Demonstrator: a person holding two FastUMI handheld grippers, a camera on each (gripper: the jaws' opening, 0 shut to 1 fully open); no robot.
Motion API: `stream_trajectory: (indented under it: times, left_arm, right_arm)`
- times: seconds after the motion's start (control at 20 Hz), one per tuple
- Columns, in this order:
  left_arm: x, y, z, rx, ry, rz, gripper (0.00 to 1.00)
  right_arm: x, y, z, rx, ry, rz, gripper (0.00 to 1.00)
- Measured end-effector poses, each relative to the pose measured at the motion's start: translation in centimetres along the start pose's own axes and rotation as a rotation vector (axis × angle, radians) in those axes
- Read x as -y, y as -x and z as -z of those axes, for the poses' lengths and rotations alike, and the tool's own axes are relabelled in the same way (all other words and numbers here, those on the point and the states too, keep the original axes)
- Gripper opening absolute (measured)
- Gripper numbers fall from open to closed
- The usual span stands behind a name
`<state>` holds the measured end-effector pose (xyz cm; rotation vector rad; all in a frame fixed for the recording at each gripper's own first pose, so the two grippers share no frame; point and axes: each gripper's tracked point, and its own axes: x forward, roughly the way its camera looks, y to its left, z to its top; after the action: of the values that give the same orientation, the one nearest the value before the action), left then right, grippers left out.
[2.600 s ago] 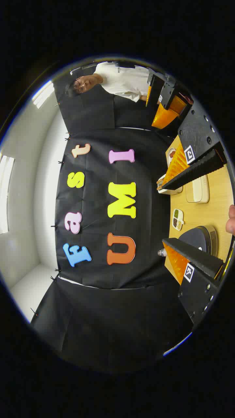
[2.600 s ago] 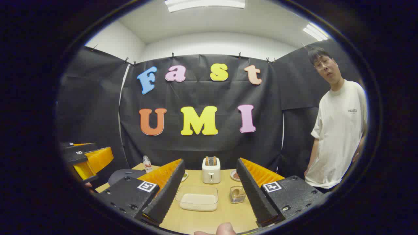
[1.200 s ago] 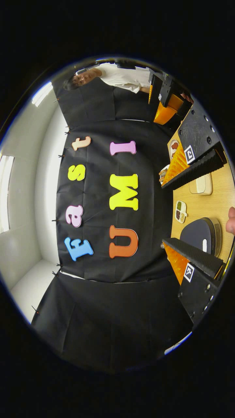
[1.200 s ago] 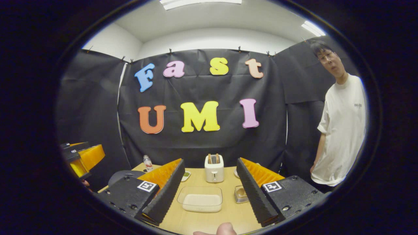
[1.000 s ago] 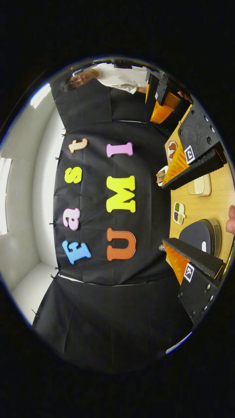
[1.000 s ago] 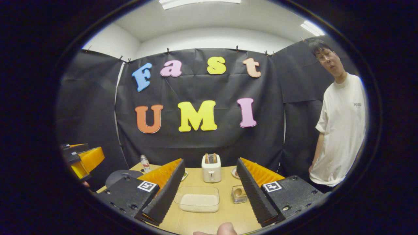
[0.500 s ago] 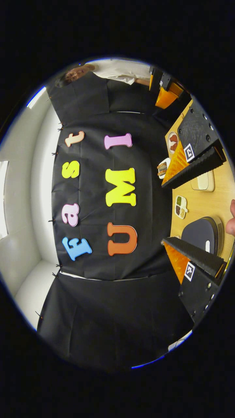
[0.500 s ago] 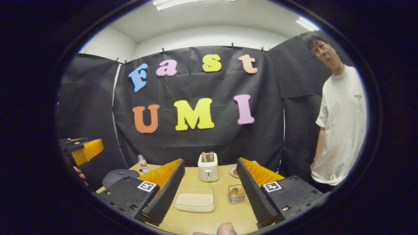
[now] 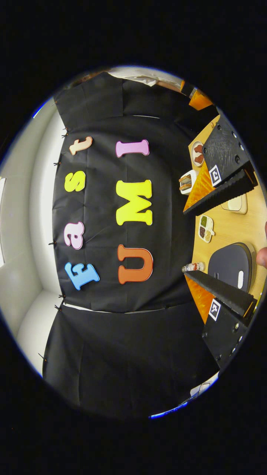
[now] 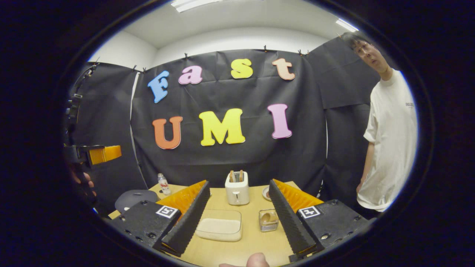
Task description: Close the left gripper, press the button to open the rice cooker; take a wooden spoon from the chopstick holder with the right hand, scoop a spoonful of rice and pour it into the rice cooker, then put the wooden spoon back into the chopstick holder.
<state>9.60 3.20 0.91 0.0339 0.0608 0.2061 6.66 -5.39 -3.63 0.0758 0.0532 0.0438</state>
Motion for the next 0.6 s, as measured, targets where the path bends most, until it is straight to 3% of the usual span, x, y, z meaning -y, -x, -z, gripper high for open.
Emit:
stream_trajectory:
  times: [0.2,0.35,0.4,0.45,0.55,0.6]
  left_arm:
    - [-0.6,-0.5,0.4,0.005,-0.039,-0.034,0.94]
    - [-0.7,-0.7,0.6,0.004,-0.067,-0.024,0.7]
    - [-0.7,-0.7,1.0,-0.006,-0.063,-0.017,0.75]
    - [-0.8,-0.8,1.3,-0.016,-0.06,-0.014,0.7]
    - [-1.4,-0.9,1.9,-0.032,-0.066,-0.011,0.75]
    - [-1.5,-0.7,2.1,-0.04,-0.066,-0.006,0.58]
  right_arm:
    - [-0.9,-0.2,0.4,-0.012,-0.021,-0.035,1.0]
    - [-0.6,-0.2,1.0,-0.016,-0.016,-0.036,1.0]
    - [-0.5,-0.2,1.3,-0.025,-0.02,-0.038,1.0]
    - [-0.5,-0.1,1.6,-0.031,-0.024,-0.039,1.0]
    - [-0.1,-0.1,1.7,-0.033,-0.022,-0.031,1.0]
    - [0.1,-0.1,1.8,-0.036,-0.021,-0.03,1.0]
